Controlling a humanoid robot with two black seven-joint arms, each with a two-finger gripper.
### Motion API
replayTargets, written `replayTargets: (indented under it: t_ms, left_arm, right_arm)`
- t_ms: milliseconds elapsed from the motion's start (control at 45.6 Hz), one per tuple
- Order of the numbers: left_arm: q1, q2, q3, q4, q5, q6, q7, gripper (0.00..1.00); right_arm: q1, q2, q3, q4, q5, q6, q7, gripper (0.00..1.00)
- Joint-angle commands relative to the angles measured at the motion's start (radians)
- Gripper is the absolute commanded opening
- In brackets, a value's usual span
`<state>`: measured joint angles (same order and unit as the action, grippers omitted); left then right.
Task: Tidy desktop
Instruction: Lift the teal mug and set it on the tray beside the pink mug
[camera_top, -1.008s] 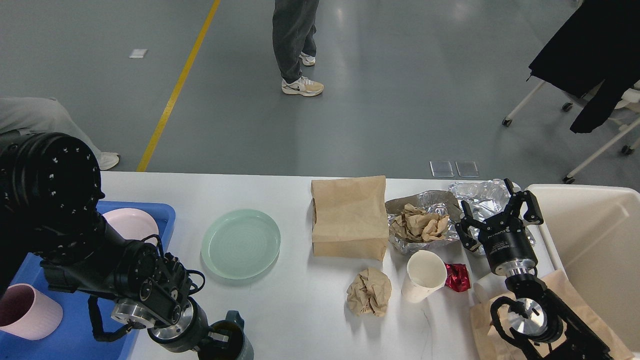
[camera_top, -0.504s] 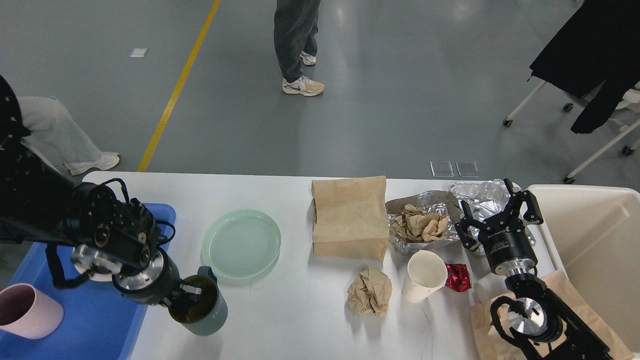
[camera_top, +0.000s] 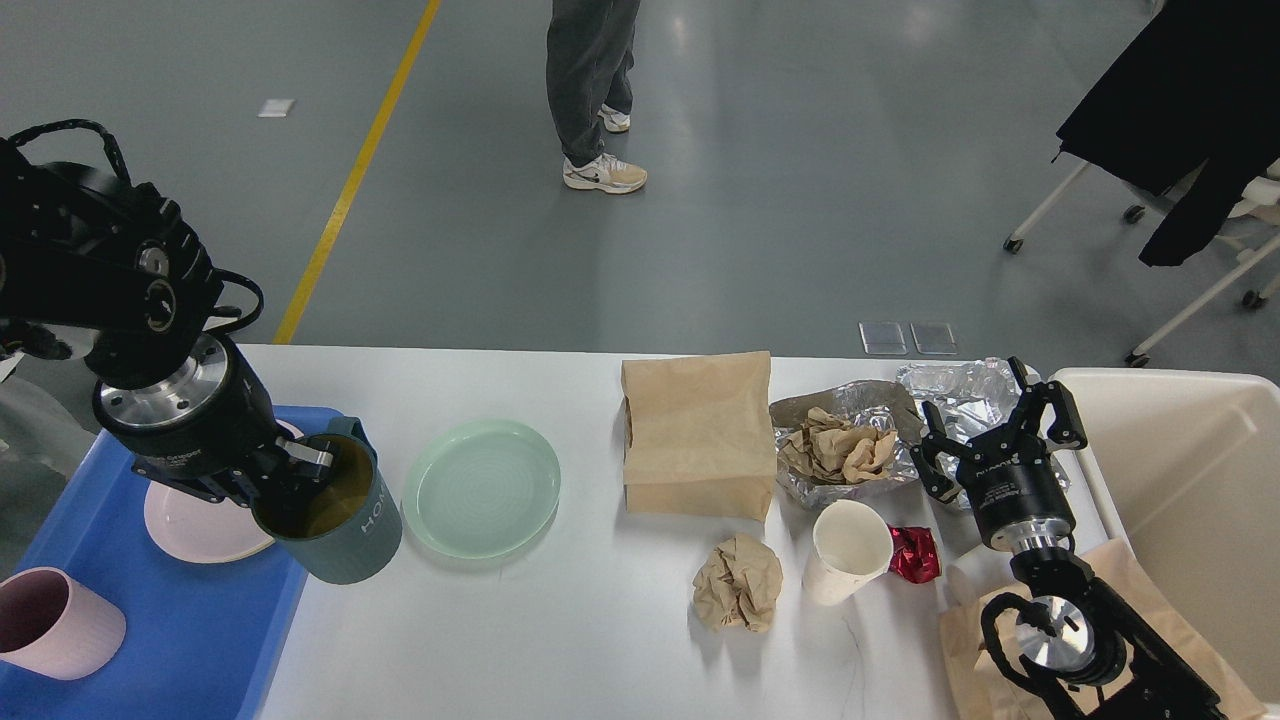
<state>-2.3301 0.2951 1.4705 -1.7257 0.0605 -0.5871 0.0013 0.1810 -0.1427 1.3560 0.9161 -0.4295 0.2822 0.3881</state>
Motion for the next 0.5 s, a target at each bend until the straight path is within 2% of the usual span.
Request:
replayTargets:
  t_ms: [0, 110, 219, 395, 482]
  left_arm:
    - [0.054, 0.080, 0.045, 0.034, 0.074, 0.003, -0.026, 0.00]
    - [0.147, 0.257, 0.048, 0.119, 0.201, -0.007, -0.067, 0.00]
    - [0.317, 0.386, 0.019, 0.241, 0.341, 0.015, -0.075, 0.00]
    - [0.606, 0.524, -0.150, 0.445, 0.435, 0.027, -0.084, 0.00]
    - [0.734, 0.547, -0.234, 0.535, 0.490, 0.027, -0.083, 0.00]
  right_arm:
    - [0.000, 0.000, 0.000, 0.000, 0.000, 0.000, 0.000, 1.00]
    - [0.000, 0.000, 0.000, 0.001, 0.000, 0.000, 0.000, 1.00]
    - [0.000, 0.000, 0.000, 0.001, 0.000, 0.000, 0.000, 1.00]
    - [0.000, 0.000, 0.000, 0.000, 0.000, 0.000, 0.000, 1.00]
    - [0.000, 0.000, 0.000, 0.000, 0.000, 0.000, 0.000, 1.00]
